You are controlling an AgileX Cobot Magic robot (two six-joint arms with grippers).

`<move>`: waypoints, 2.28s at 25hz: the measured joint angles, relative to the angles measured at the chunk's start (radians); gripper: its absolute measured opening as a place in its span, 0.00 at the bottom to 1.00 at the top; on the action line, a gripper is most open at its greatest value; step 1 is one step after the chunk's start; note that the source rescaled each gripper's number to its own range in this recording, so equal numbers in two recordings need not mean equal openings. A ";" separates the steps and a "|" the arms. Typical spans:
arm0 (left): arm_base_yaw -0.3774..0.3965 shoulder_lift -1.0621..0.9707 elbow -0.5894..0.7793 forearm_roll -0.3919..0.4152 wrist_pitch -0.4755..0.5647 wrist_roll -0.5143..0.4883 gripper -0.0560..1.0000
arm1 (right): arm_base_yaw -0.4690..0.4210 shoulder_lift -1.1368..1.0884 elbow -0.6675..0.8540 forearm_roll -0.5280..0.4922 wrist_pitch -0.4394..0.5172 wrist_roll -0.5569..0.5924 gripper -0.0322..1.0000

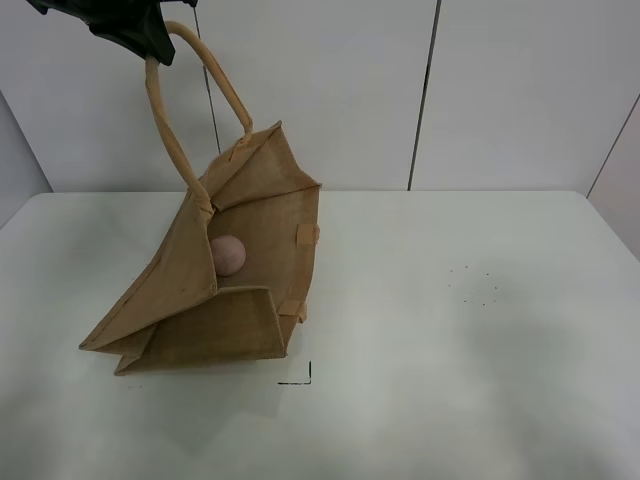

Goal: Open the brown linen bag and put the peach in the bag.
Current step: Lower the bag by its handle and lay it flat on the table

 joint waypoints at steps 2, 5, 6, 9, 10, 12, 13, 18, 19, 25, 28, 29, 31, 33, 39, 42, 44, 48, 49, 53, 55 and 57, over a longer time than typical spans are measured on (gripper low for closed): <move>0.000 0.000 0.000 0.000 0.000 0.000 0.05 | 0.000 -0.053 0.000 0.000 0.000 0.000 1.00; 0.000 0.000 0.000 0.000 0.000 0.000 0.05 | 0.000 -0.121 0.000 -0.002 0.000 0.000 1.00; 0.000 0.000 0.000 0.000 0.000 0.000 0.05 | 0.001 -0.127 0.000 -0.002 0.000 0.000 1.00; 0.000 0.000 0.000 0.000 0.000 0.000 0.05 | 0.003 -0.127 0.000 -0.007 0.000 0.000 1.00; 0.000 0.000 0.000 0.000 0.000 0.000 0.05 | 0.003 -0.127 0.000 -0.007 0.000 0.000 1.00; 0.000 0.000 0.001 0.000 0.000 0.000 0.05 | 0.003 -0.127 0.000 -0.009 0.000 0.000 1.00; 0.000 0.000 0.002 -0.001 0.000 0.000 0.05 | 0.003 -0.127 0.000 -0.009 0.000 0.000 1.00; 0.000 0.001 0.077 -0.031 -0.016 0.000 0.05 | 0.003 -0.127 0.000 -0.009 0.000 0.001 1.00; 0.000 0.004 0.101 -0.039 -0.031 0.000 0.05 | 0.003 -0.127 0.000 -0.009 0.000 0.001 1.00; 0.000 0.117 0.169 -0.116 -0.079 0.000 0.05 | 0.003 -0.127 0.000 -0.009 0.000 0.003 1.00; 0.000 0.201 0.170 -0.152 -0.105 0.000 0.05 | 0.003 -0.128 0.000 -0.009 0.000 0.003 1.00; 0.000 0.236 0.170 -0.157 -0.112 0.000 0.05 | 0.003 -0.128 0.000 -0.009 0.000 0.003 1.00; 0.000 0.287 0.170 -0.162 -0.130 0.011 0.05 | 0.003 -0.129 0.000 -0.009 0.000 0.003 1.00; 0.000 0.332 0.170 -0.163 -0.134 0.031 0.05 | 0.003 -0.129 0.000 -0.009 0.000 0.003 1.00; 0.000 0.410 0.174 -0.164 -0.132 0.049 0.29 | 0.003 -0.129 0.000 -0.009 0.000 0.003 1.00; 0.000 0.411 0.174 -0.165 -0.132 0.050 0.66 | 0.003 -0.129 0.000 -0.009 0.000 0.003 1.00; 0.000 0.411 0.174 -0.163 -0.130 0.050 0.85 | 0.003 -0.129 0.000 -0.009 0.000 0.003 1.00; 0.000 0.411 0.174 -0.108 -0.112 0.050 0.94 | 0.003 -0.129 0.000 -0.009 0.000 0.003 1.00; 0.000 0.411 0.174 -0.088 -0.103 0.048 0.95 | 0.003 -0.129 0.000 -0.009 0.000 0.003 1.00; 0.004 0.411 0.174 -0.002 -0.080 0.026 0.96 | 0.003 -0.129 0.000 -0.009 0.000 0.003 1.00; 0.020 0.411 0.174 0.000 -0.074 0.025 0.96 | 0.003 -0.129 0.000 -0.009 0.000 0.003 1.00; 0.053 0.411 0.174 0.000 -0.071 0.023 0.96 | 0.003 -0.129 0.000 -0.009 0.000 0.003 1.00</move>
